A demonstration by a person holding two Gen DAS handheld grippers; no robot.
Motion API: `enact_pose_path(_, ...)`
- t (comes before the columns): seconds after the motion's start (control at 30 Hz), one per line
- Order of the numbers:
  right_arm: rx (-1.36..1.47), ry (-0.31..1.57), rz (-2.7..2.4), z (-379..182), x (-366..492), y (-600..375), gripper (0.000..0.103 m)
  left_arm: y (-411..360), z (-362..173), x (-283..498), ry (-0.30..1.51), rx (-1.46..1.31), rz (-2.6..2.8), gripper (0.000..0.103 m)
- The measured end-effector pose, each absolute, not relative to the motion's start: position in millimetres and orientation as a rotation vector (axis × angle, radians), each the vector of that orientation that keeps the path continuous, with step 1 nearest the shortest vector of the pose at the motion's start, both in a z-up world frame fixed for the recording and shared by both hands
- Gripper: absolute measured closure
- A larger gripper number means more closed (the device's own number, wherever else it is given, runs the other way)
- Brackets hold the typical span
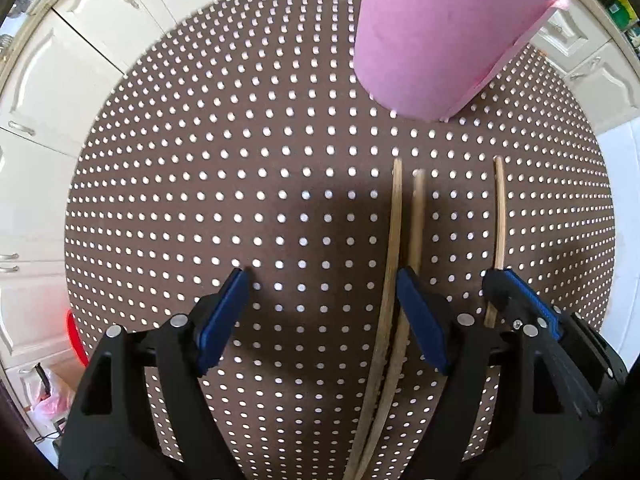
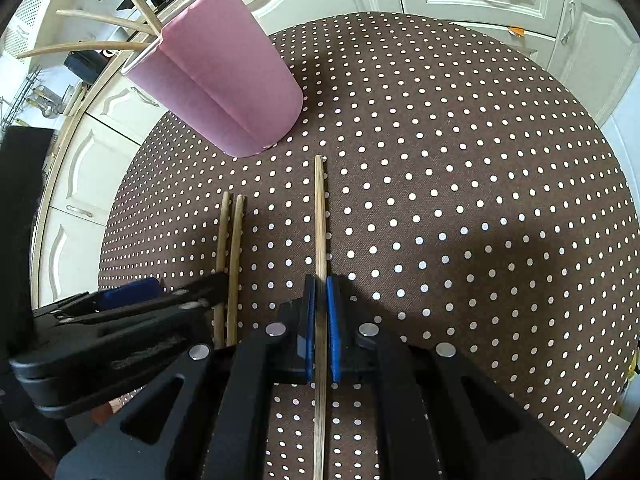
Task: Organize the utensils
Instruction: 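Close the right gripper on one chopstick while the left gripper grasps another, then lift both held chopsticks upright and carry them toward the pink cup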
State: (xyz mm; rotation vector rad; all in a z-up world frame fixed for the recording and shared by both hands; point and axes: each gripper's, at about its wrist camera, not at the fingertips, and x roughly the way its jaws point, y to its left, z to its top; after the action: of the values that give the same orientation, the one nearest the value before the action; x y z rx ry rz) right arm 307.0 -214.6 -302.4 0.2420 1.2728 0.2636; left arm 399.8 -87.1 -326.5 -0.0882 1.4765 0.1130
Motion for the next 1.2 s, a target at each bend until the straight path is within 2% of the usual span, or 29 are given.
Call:
enact_pose_path(0.07,0.243,1.273,0.265,-302.3,306.7,-215.0,0.098,-89.0,-328.5,405.1,1.463,-0.097,0.12,0.026)
enact_pose_path(0.13,0.248,1.274,0.265,-302.4,306.8,-215.7,0.098,-90.9,-327.6,406.2,1.445,-0.102,0.093,0.037)
enact_pose_path(0.2,0.254,1.275,0.262,-302.8,307.0,-216.3,0.098,-90.3,-322.3,400.5,1.402,-0.075,0.076,0.077)
enact_pose_path(0.23,0.252,1.276,0.26,-302.7,307.1,-216.2,0.098,-91.6,-320.9,399.3,1.402,-0.066,0.075,0.081)
enact_pose_path(0.3,0.254,1.281,0.253,-302.4,308.0,-216.2,0.098,-91.2,-320.5,400.0,1.402,-0.064,0.091,0.095)
enact_pose_path(0.63,0.303,1.205,0.233,-274.5,310.6,-223.2,0.098,-76.0,-300.0,376.3,1.339,-0.1,0.068,0.096)
enact_pose_path(1.2,0.325,0.98,0.243,-191.1,311.8,-237.2,0.098,-50.7,-188.6,340.0,1.093,-0.126,0.047,0.097)
